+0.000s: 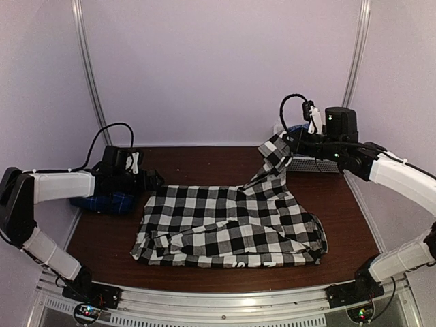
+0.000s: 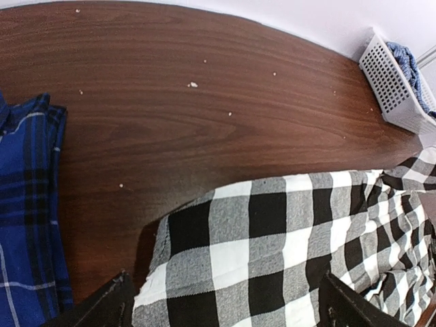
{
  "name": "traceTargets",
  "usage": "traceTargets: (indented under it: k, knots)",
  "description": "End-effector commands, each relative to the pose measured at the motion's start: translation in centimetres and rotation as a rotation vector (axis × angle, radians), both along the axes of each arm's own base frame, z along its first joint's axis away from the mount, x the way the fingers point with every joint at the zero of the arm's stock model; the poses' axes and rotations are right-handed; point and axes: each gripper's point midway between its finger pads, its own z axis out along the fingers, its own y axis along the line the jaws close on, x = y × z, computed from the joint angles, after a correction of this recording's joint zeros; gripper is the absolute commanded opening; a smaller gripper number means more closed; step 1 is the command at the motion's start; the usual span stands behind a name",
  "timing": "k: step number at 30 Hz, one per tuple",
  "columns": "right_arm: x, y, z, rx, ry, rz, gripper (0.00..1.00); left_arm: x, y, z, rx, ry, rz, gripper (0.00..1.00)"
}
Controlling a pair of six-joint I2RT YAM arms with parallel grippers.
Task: Fold and stack the long sleeve shirts
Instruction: Pick up the 1/3-folded shirt from the center of the board.
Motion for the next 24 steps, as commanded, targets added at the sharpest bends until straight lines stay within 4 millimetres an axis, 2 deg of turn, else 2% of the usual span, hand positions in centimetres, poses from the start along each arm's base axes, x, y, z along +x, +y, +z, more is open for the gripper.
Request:
traceTargets:
  k: [1, 7, 13, 17, 24]
  knots:
    - [-1.3, 1.1, 1.8, 0.078, -0.003, 0.084, 0.00, 2.5, -0.6, 2.9, -0.003, -0.124, -0.018, 0.95]
    - [-3.4, 1.8, 2.0, 0.165, 0.016, 0.142, 0.00, 4.3, -0.9, 1.6, 0.045, -0.110, -0.030, 0.95]
    - [-5.3, 0.6, 2.1, 0.153, 0.036, 0.116, 0.00, 4.7, -1.3, 0.1, 0.103, -0.037, -0.082, 0.94]
    - [-6.6, -0.5, 2.3, 0.147, 0.051, 0.099, 0.00, 4.7, -1.3, 0.3, 0.119, -0.038, -0.097, 0.94]
    - [-9.0, -1.8, 2.1, 0.163, 0.078, 0.093, 0.00, 5.3, -2.5, 0.0, 0.078, -0.060, -0.193, 0.94]
